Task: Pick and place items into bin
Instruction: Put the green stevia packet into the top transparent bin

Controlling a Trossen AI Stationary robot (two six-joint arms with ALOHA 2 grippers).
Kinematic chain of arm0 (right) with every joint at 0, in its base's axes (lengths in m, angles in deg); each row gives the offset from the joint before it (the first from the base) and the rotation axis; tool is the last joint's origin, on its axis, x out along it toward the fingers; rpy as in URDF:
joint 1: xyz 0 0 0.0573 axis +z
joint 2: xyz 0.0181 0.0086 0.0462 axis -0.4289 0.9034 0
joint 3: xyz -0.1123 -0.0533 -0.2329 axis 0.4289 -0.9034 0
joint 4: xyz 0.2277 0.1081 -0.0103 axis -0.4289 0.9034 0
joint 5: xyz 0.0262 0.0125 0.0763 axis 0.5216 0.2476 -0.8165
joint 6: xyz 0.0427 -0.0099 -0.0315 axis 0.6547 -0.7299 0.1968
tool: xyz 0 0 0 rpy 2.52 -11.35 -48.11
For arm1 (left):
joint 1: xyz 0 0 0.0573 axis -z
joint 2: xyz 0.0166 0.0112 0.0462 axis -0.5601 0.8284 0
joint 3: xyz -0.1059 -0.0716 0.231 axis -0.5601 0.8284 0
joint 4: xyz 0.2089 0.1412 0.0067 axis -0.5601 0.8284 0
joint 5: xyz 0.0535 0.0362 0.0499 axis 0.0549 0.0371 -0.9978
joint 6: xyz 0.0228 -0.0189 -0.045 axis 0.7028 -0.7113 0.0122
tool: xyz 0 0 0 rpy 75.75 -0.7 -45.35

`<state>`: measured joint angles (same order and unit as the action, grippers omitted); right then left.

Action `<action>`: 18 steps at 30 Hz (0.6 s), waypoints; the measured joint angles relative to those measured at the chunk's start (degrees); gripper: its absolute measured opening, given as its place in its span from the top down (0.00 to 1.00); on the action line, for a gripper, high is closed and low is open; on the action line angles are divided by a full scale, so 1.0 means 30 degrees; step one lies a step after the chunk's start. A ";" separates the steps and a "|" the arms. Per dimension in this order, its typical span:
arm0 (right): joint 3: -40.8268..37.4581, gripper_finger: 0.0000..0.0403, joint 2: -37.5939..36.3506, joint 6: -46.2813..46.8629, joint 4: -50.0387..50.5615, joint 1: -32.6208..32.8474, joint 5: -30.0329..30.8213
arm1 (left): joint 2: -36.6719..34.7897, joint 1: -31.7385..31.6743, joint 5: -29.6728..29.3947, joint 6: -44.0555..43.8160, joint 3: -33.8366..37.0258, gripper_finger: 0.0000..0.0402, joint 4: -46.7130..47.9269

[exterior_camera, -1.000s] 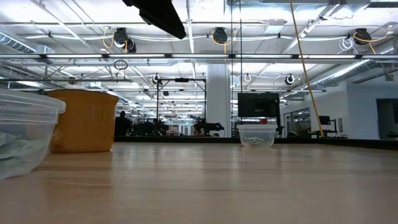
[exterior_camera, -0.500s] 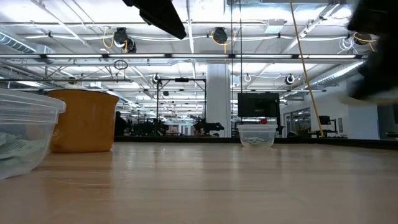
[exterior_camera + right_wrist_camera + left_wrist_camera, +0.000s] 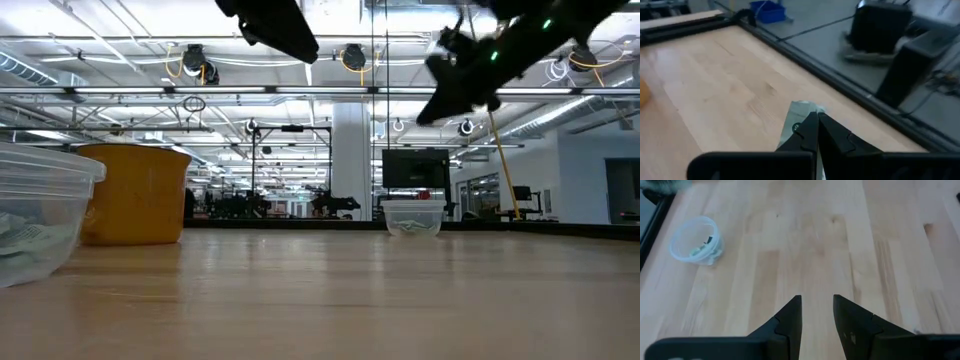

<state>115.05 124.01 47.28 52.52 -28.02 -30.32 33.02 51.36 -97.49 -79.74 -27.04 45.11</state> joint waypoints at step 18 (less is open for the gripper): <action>-0.1656 1.00 0.6989 -0.0525 -0.6484 -0.6827 -0.7662 | 0.0007 -0.0386 -0.0007 -0.0532 0.0000 0.71 -0.0211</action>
<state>110.08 144.98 45.71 33.07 -48.50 -53.31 33.04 50.20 -97.52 -81.33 -27.04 44.48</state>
